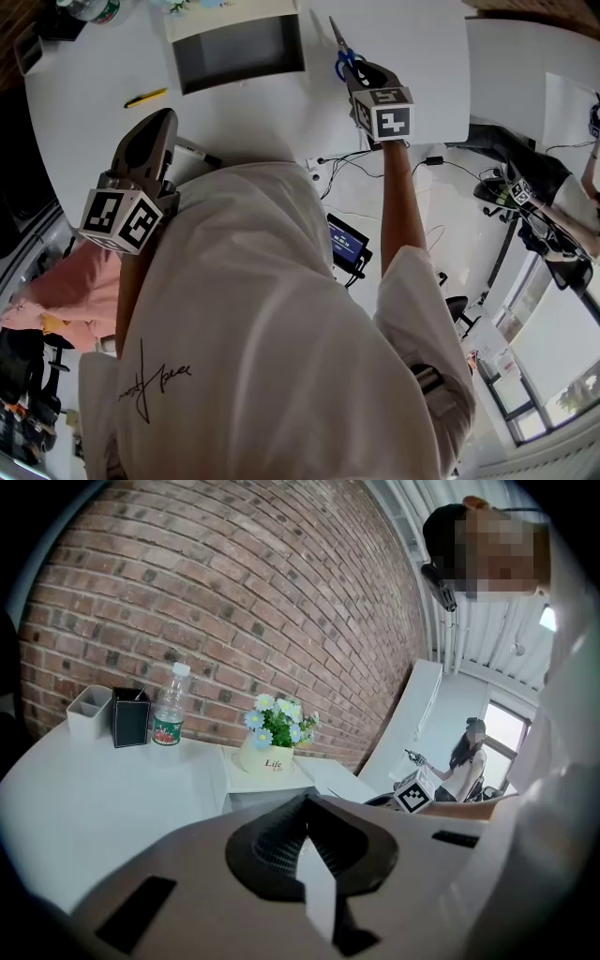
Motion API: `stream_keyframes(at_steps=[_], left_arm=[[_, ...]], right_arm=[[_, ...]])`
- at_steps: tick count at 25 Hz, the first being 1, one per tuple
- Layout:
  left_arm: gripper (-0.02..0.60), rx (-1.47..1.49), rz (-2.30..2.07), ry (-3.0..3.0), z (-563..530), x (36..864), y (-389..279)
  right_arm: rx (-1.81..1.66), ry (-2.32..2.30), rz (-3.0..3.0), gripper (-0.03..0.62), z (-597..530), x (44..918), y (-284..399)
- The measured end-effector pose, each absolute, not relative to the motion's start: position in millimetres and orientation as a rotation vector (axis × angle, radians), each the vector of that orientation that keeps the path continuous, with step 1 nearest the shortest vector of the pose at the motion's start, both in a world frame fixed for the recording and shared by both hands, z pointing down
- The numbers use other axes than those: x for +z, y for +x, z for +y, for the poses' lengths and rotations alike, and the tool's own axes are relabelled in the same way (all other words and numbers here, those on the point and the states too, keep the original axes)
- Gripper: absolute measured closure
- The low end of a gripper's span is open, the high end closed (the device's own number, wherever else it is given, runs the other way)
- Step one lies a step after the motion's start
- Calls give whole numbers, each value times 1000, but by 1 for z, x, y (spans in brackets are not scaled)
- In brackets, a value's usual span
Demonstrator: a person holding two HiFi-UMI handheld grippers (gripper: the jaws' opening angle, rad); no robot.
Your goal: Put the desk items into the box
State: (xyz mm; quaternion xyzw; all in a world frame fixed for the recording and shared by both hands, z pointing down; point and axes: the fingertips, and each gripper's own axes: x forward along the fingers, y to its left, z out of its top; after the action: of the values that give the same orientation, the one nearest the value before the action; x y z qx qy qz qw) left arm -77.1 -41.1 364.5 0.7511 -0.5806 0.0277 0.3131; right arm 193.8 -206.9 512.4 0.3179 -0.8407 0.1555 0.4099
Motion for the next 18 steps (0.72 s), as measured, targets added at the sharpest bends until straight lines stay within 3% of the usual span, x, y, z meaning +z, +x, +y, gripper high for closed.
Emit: stream_keyframes(at_steps=[18], left_arm=[[575,32,-1552,1954,-38,364,-80]], right_arm=[[362,743,-2189,493,-198,485,170]])
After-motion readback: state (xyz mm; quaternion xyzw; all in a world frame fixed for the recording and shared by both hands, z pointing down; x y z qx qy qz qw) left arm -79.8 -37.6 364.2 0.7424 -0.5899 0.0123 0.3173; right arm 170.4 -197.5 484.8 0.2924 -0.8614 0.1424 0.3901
